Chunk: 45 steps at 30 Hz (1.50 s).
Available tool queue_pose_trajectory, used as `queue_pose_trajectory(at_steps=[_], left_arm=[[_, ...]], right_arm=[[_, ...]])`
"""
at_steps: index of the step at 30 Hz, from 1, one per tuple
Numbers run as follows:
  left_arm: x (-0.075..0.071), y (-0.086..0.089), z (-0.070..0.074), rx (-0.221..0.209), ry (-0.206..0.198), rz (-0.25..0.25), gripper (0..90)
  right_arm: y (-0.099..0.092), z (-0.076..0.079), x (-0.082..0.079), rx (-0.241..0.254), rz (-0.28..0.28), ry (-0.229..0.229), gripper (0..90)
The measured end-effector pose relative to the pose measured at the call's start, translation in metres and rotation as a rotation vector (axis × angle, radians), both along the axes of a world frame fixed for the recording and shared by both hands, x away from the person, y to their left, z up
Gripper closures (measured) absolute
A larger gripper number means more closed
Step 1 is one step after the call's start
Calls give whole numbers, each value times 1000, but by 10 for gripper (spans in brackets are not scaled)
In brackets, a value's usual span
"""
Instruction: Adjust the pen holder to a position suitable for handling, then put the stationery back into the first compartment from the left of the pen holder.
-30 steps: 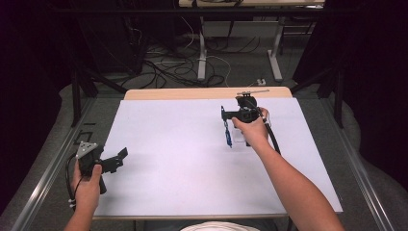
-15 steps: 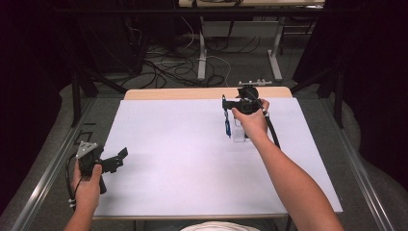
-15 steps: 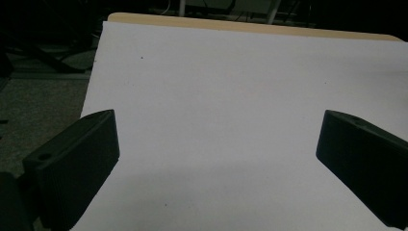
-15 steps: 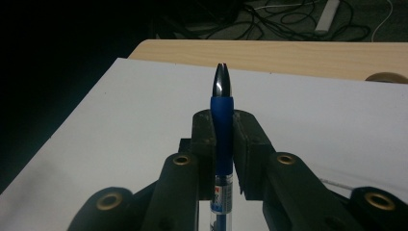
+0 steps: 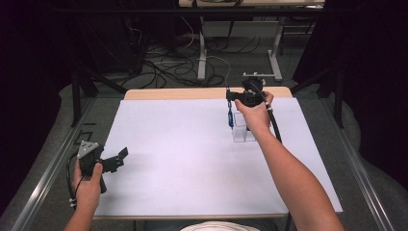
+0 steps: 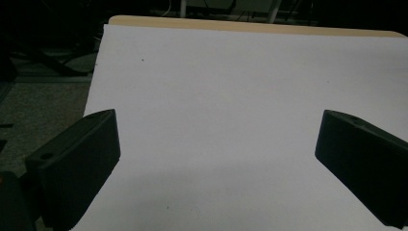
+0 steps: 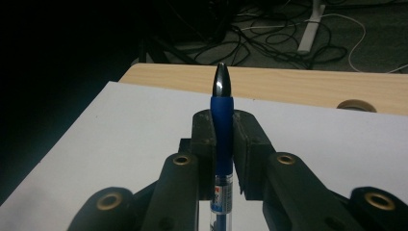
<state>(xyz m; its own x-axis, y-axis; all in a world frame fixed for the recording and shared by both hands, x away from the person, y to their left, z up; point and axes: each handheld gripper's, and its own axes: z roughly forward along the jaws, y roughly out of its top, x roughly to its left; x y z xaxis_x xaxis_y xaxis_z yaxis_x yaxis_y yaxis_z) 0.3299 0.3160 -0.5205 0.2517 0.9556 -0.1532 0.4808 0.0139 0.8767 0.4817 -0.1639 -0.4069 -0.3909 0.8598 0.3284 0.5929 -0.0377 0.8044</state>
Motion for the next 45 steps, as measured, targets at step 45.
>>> queue_pose_trajectory(at_steps=[45], left_arm=[[-1,-2,0,-5,0,-8,18]], right_arm=[[-55,12,2,-60,-177,-102,801]])
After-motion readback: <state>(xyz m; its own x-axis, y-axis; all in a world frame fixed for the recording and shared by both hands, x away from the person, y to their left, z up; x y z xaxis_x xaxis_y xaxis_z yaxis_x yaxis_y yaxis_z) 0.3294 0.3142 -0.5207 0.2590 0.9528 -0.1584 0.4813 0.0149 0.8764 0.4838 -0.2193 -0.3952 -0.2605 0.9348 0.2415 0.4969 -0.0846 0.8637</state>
